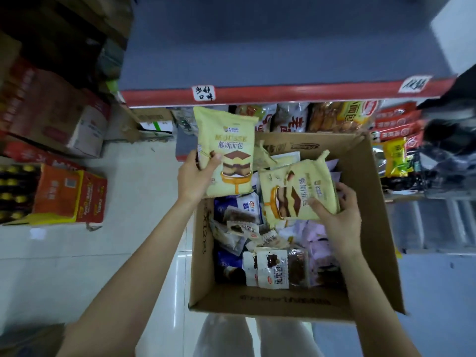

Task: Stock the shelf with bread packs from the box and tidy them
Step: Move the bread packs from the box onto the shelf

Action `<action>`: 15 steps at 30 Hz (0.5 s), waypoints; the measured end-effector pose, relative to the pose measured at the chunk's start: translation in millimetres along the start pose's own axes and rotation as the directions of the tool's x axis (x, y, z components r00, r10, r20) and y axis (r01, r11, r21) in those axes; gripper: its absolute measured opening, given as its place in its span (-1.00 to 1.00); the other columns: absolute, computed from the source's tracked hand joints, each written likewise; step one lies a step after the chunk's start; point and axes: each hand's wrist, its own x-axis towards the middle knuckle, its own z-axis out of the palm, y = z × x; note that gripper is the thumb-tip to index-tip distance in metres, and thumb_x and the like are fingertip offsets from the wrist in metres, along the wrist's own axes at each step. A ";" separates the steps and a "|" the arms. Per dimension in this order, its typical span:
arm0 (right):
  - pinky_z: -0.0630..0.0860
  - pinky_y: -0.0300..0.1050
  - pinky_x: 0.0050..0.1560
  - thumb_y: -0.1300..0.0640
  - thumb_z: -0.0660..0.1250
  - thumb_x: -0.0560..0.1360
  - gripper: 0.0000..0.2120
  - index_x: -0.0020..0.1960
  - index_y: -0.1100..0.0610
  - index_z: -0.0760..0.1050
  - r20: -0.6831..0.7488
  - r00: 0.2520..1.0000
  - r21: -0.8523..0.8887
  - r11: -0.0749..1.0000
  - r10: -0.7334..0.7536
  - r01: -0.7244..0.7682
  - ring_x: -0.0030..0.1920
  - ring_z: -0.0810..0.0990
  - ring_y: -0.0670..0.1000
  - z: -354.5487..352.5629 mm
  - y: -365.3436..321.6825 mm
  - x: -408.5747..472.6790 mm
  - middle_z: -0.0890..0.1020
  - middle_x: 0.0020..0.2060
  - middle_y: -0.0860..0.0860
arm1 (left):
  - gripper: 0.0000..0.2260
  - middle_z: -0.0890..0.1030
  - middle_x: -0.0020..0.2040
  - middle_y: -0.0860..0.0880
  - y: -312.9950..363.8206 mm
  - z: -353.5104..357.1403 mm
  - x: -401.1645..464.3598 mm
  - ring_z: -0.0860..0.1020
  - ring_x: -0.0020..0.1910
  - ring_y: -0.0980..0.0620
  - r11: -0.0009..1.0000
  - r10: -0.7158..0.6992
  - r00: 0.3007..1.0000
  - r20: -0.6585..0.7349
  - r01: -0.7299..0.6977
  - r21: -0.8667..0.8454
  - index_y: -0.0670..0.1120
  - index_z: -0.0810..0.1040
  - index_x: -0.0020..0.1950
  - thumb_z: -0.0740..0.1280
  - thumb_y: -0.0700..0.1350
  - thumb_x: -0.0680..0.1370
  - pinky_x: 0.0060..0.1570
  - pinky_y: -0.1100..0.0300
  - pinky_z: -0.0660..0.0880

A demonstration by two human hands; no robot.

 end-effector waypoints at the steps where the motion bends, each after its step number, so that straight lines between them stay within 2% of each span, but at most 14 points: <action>1: 0.57 -0.03 0.03 0.13 0.48 0.40 -0.43 0.33 0.06 0.33 0.025 0.999 0.014 0.999 -0.047 0.047 -0.01 0.57 -0.17 -6.3 -15.7 -2.9 0.54 0.06 -0.05 | -0.71 0.59 -0.02 0.06 4.7 -9.0 -6.6 0.59 0.04 -0.01 1.000 -0.005 1.000 -0.012 0.005 -0.007 0.01 0.47 0.10 0.37 0.13 0.50 0.09 -0.06 0.53; 3: 0.56 -0.10 -0.04 0.15 0.48 0.40 -0.45 0.31 0.04 0.34 0.062 0.986 0.008 0.988 -0.152 0.152 -0.09 0.55 -0.35 -16.3 -45.7 -6.0 0.53 -0.04 -0.18 | -0.67 0.59 0.00 0.06 14.9 -28.0 -19.7 0.59 0.05 -0.01 0.999 0.010 0.998 -0.058 -0.012 -0.037 -0.03 0.47 0.15 0.36 0.12 0.50 0.07 0.01 0.53; 5: 0.58 -0.07 -0.04 0.13 0.49 0.38 -0.51 0.24 -0.02 0.39 0.102 0.966 0.009 0.971 -0.237 0.237 -0.07 0.57 -0.28 -24.5 -75.3 -6.7 0.55 -0.06 -0.22 | -0.62 0.58 0.00 0.09 26.5 -48.2 -33.9 0.58 0.03 0.03 0.998 0.066 0.990 -0.128 -0.068 -0.015 -0.07 0.46 0.23 0.34 0.11 0.52 -0.01 0.11 0.50; 7: 0.58 -0.11 -0.02 0.12 0.51 0.36 -0.55 0.18 -0.06 0.43 0.176 0.932 0.017 0.948 -0.316 0.318 -0.03 0.60 -0.18 -31.5 -103.7 -7.6 0.59 -0.04 -0.20 | -0.61 0.56 0.01 0.11 38.3 -67.5 -46.9 0.55 0.01 0.06 0.984 0.168 0.965 -0.203 -0.152 0.094 -0.06 0.44 0.26 0.33 0.11 0.53 -0.09 0.14 0.44; 10: 0.47 -0.48 -0.11 0.11 0.52 0.33 -0.52 0.18 -0.10 0.44 0.307 0.844 -0.004 0.886 -0.439 0.463 -0.10 0.55 -0.38 -36.2 -148.2 -11.3 0.55 -0.05 -0.31 | -0.55 0.57 0.12 0.08 62.5 -97.0 -58.2 0.52 0.06 0.06 0.931 0.336 0.907 -0.253 -0.279 0.237 -0.02 0.41 0.32 0.29 0.19 0.52 -0.08 0.10 0.43; 11: 0.44 -0.52 -0.10 0.10 0.53 0.32 -0.51 0.19 -0.09 0.47 0.345 0.811 -0.008 0.863 -0.472 0.505 -0.09 0.55 -0.40 -35.8 -163.5 -12.6 0.56 -0.04 -0.30 | -0.51 0.57 0.15 0.07 71.2 -107.9 -59.4 0.53 0.10 0.04 0.915 0.380 0.885 -0.268 -0.317 0.248 -0.01 0.41 0.34 0.28 0.23 0.51 -0.03 0.06 0.46; 13: 0.43 -0.48 -0.05 0.05 0.55 0.28 -0.51 0.17 -0.10 0.51 0.383 0.758 -0.011 0.818 -0.528 0.575 -0.09 0.57 -0.33 -33.0 -192.2 -14.0 0.61 -0.04 -0.25 | -0.47 0.58 0.19 0.05 91.3 -132.0 -62.0 0.53 0.16 0.02 0.889 0.439 0.836 -0.328 -0.353 0.290 0.00 0.40 0.37 0.27 0.26 0.50 0.03 0.05 0.48; 15: 0.42 -0.51 -0.13 0.05 0.57 0.26 -0.57 0.04 -0.19 0.49 0.372 0.731 0.009 0.790 -0.572 0.613 -0.15 0.57 -0.36 -30.3 -222.4 -17.6 0.61 -0.11 -0.26 | -0.50 0.59 0.17 0.11 113.1 -155.3 -68.3 0.54 0.13 0.10 0.876 0.476 0.773 -0.419 -0.377 0.299 0.01 0.42 0.37 0.29 0.21 0.50 0.01 0.13 0.48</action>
